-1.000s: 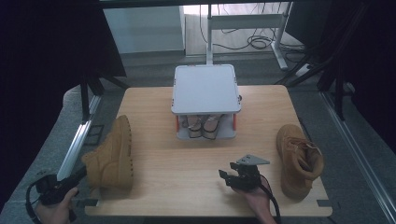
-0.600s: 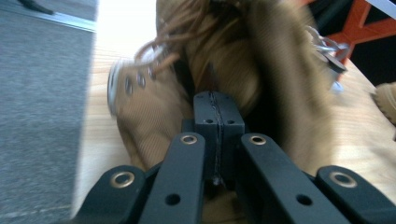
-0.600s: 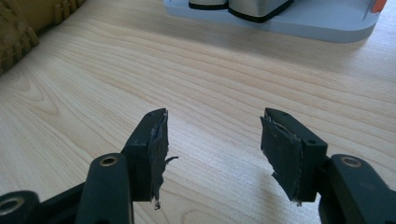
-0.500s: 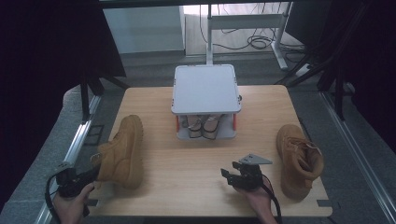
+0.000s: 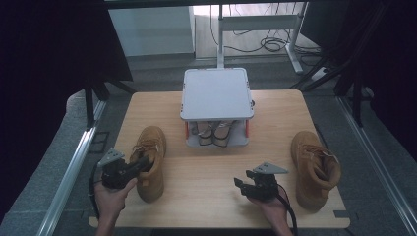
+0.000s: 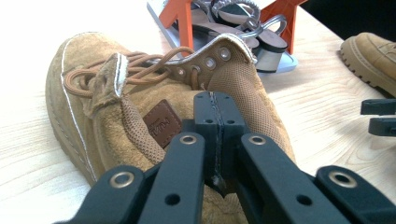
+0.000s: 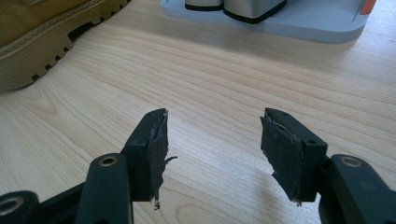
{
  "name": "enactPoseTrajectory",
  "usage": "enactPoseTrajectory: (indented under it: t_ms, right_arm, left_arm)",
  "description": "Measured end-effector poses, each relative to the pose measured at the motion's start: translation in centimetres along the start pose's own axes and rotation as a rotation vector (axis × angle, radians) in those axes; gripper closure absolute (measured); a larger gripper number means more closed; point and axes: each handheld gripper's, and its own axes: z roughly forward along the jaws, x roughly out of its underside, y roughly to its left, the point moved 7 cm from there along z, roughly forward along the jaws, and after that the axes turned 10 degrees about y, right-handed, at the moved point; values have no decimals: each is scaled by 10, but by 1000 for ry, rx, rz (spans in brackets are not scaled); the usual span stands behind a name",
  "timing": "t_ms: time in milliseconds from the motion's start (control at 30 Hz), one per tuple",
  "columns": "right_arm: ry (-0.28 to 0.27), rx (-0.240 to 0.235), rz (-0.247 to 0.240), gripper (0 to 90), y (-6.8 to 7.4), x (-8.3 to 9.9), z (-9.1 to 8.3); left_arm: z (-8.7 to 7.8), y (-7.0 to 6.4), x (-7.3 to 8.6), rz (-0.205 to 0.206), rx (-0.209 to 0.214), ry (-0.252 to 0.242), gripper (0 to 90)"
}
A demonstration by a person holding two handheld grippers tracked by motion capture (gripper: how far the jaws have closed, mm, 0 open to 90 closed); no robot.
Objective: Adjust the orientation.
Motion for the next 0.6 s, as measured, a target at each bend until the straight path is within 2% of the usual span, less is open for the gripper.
enactPoseTrajectory:
  t_ms: [100,167,367,467,500,533,600]
  right_arm:
    - [2,1,1,415,-2,0,0]
    - [3,-3,1,415,-1,0,2]
    - [9,-9,-8,413,3,0,4]
    - [14,-9,0,413,2,1,4]
    - [13,-7,-1,413,1,1,4]
    - [14,-7,3,413,1,1,4]
    - [9,-8,2,413,0,1,4]
  left_arm:
    - [-3,7,3,-19,-12,-3,894]
    - [-5,10,4,-36,12,-12,894]
    - [-6,8,3,-26,12,-14,877]
    - [-19,14,1,-58,9,-76,891]
    - [-19,14,1,-58,9,-76,891]
    - [-28,19,1,-68,6,-99,892]
    - [-34,23,3,-80,3,-113,893]
